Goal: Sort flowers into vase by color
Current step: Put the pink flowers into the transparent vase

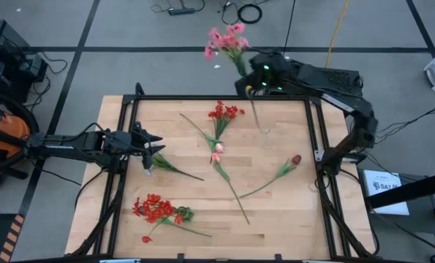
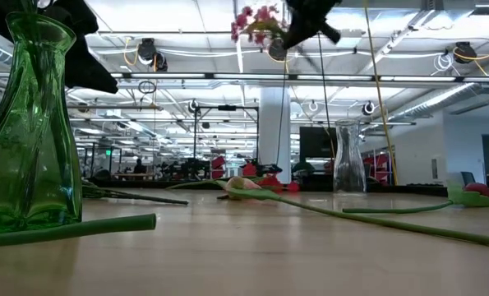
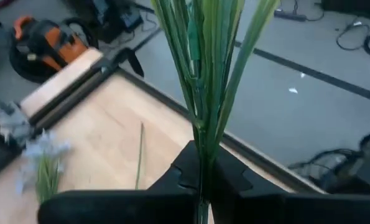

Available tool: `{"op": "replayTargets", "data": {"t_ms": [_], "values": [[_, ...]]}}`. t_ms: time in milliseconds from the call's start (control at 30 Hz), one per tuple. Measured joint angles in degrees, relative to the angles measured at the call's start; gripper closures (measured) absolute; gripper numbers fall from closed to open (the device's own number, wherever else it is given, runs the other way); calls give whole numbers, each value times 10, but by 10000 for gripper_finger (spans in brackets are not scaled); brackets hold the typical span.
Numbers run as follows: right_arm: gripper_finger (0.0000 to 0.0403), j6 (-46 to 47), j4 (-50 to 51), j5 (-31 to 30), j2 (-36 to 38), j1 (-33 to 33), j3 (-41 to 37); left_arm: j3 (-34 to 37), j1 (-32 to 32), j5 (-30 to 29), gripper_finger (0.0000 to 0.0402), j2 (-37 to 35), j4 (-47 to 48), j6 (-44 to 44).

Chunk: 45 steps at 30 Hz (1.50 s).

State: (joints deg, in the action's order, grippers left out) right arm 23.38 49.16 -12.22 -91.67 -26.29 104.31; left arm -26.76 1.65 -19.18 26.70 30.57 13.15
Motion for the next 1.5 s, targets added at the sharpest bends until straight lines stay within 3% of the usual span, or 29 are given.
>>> {"op": "replayTargets", "data": {"t_ms": [233, 567, 667, 800, 967, 1200, 1367, 1500], "values": [[400, 47, 138, -49, 82, 51, 0, 0, 0, 10, 233, 0, 0, 0], [402, 141, 258, -264, 136, 258, -3, 0, 0, 10, 233, 0, 0, 0], [402, 177, 277, -309, 155, 311, -46, 0, 0, 10, 233, 0, 0, 0], [402, 252, 261, -315, 226, 353, -167, 0, 0, 10, 233, 0, -1, 0], [403, 263, 87, -315, 352, 389, -350, 0, 0, 10, 233, 0, -1, 0], [403, 12, -375, -300, 502, 395, -589, 0, 0, 10, 233, 0, -1, 0], [403, -123, -634, -279, 542, 395, -708, 0, 0, 10, 233, 0, -1, 0], [403, -183, -764, -264, 546, 395, -768, 0, 0, 10, 233, 0, -1, 0]]}}
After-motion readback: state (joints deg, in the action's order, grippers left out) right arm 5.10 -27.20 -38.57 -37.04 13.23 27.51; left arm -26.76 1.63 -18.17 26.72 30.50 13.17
